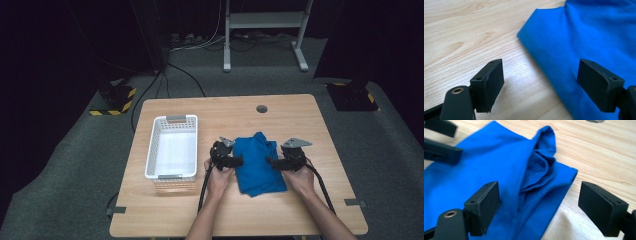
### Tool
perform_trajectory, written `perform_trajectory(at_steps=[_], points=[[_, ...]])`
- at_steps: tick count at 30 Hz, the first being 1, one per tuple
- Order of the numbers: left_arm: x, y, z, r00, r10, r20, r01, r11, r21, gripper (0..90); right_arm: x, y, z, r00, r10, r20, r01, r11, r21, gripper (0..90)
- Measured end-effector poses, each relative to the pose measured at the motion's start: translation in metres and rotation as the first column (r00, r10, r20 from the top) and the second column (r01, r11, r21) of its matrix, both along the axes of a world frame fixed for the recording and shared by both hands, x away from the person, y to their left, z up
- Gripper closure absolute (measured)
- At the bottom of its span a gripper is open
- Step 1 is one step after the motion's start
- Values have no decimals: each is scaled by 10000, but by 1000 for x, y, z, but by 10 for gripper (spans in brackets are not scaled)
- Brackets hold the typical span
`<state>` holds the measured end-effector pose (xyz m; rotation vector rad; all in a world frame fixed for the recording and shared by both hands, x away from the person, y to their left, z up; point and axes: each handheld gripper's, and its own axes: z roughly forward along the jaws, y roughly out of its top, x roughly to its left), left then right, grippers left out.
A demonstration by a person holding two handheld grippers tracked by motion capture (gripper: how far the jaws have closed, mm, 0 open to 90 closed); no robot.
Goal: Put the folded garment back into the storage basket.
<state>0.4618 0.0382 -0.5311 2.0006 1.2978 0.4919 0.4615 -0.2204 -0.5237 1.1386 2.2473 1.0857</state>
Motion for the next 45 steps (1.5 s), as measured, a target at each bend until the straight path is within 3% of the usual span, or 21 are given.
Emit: perform_trajectory(at_steps=[2,4,6,10,13,15,17,21,25,29,31,35,37,41,45], points=[[1,0,-2,9999,-6,-138,7,9999,122,214,5,1,-5,9998,-170,-143,169,9998,-38,172],[0,1,-4,10000,-75,-65,76,9998,179,216,7,1,-11,9990,-262,-358,248,9990,-367,166],[-2,2,-4,9998,-170,-93,172,9996,209,221,6,-4,-12,9979,-299,-574,283,9992,-279,156],[-4,3,-1,9998,-190,-89,192,9994,290,219,2,-11,-6,9993,-208,-317,189,9981,-590,160],[-2,3,2,10000,-64,74,64,10000,-3,220,1,-11,-1,9998,-202,-50,200,9993,-309,171],[-1,2,2,9999,-54,97,54,10000,34,221,3,-10,-2,9994,-331,-18,331,9993,-146,176],[1,-2,-1,9999,-90,-135,96,9990,429,221,6,-7,-7,9990,-365,-246,357,9989,-319,175],[-6,0,-3,9994,-236,-241,242,9994,260,217,1,-6,-10,9978,97,-654,-128,9988,-471,172],[-12,0,-1,9990,-436,-96,438,9988,208,219,-13,-5,-8,9983,486,-310,-508,9960,-734,178],[-4,-1,2,9998,-180,-66,179,9998,-108,218,-5,-6,-4,9998,91,-195,-92,9999,-51,176],[-1,-3,0,9999,-87,-138,88,10000,31,220,-2,-3,-2,9999,-82,-74,83,9999,140,179],[-1,-4,-3,9997,-160,-170,163,9997,198,224,4,3,-8,9996,-242,-169,233,9985,-485,180],[-3,-3,-2,9995,-244,-222,250,9994,258,230,5,-2,-10,9983,-304,-492,288,9991,-322,167],[-4,0,1,9994,-252,-236,261,9988,410,231,1,-9,-4,9993,-230,-307,210,9977,-639,168],[0,2,5,10000,-64,76,65,9999,-124,229,1,-8,1,9993,-344,170,349,9990,-288,185]])
